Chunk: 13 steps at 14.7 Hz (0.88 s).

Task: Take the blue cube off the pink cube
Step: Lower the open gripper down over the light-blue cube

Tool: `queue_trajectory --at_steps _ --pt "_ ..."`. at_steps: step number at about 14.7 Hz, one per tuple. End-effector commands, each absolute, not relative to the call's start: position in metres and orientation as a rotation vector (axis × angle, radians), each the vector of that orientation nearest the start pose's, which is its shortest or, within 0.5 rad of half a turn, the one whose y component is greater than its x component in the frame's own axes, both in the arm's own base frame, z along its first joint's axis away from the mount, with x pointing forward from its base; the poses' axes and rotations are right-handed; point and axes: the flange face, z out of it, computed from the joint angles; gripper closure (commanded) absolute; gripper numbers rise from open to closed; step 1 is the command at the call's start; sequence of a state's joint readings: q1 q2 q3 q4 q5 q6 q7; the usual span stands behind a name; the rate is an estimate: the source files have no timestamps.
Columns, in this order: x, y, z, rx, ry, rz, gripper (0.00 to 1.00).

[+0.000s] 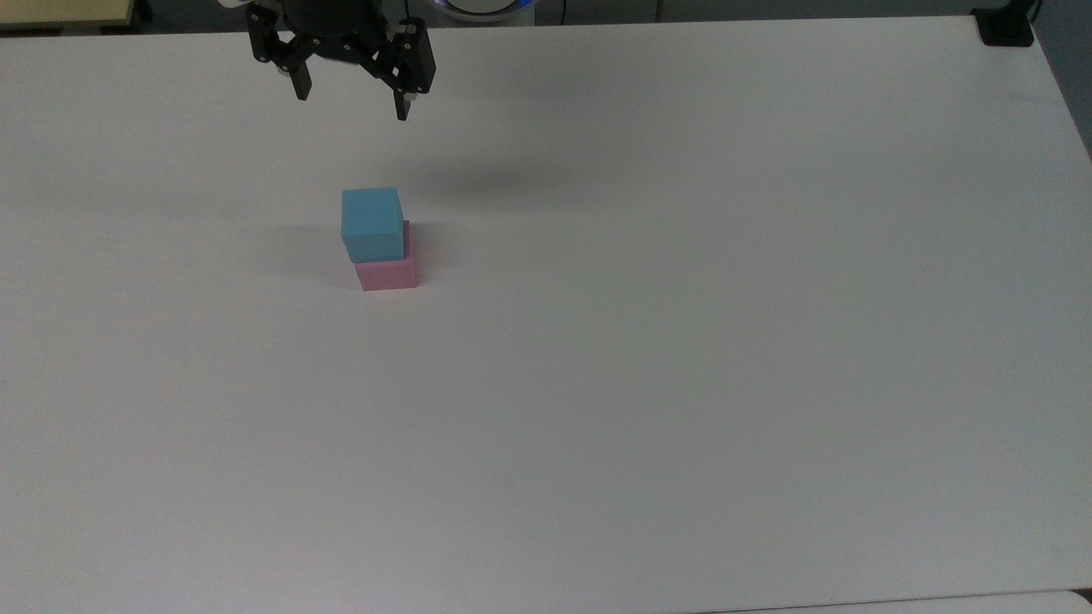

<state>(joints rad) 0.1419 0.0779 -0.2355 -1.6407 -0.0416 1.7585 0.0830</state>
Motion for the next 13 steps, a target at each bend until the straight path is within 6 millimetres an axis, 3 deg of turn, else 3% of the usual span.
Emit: queue_trajectory --at_steps 1,11,13 --pt "0.6 -0.048 0.538 -3.219 0.245 0.014 0.0" --pt "0.6 -0.049 0.536 -3.223 0.212 0.023 0.0" --pt "0.607 -0.05 0.525 -3.229 0.206 0.004 0.0"
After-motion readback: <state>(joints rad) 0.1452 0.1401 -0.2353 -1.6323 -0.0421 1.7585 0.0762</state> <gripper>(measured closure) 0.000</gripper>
